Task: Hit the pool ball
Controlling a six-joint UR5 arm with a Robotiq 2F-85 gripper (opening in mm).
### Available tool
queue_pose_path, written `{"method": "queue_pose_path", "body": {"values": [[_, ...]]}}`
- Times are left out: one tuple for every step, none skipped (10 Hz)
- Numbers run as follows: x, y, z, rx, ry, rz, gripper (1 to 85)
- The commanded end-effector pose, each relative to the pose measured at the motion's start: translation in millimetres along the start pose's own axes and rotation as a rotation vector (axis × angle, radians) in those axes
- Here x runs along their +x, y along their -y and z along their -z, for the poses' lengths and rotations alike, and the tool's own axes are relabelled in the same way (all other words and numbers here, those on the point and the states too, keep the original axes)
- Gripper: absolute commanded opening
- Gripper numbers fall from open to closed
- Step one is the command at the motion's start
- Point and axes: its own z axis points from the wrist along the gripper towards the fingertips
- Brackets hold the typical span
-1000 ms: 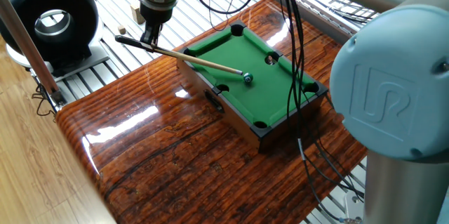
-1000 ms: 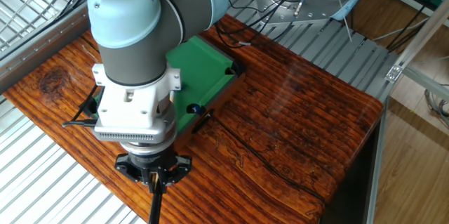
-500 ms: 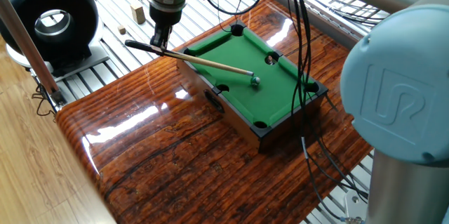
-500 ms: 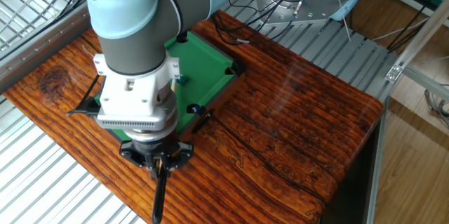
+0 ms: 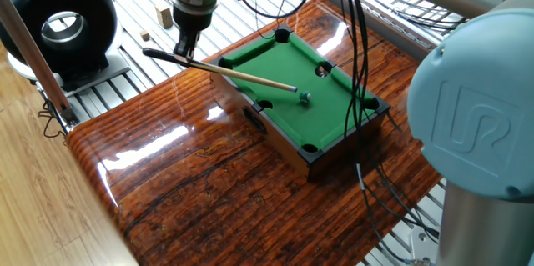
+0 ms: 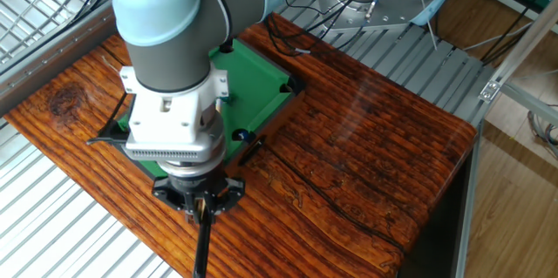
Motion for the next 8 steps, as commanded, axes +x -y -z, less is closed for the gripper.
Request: {"method": "queue_pose_path", "body": {"values": [[-7.7,-3.0,-5.7,-0.002,0.022,-0.006,1.0],[-3.2,-0.9,-8.2,0.004,0.020,-0.005,1.0],[3.3,-1.7,-8.3,-0.005,0.013,-0.003,1.0],[13.6,-5.2,-5.5,-0.014,-0.001,-0.004,1.0],[30.3,-10.3,-0.2,-0.021,-0.025,-0.013,1.0],[43.6,-10.3,3.5,-0.023,-0.039,-0.007,1.0],[54.2,-7.7,5.8,-0.026,-0.046,0.008,1.0],[61.0,-5.5,7.3,-0.028,-0.048,0.016,1.0]]}}
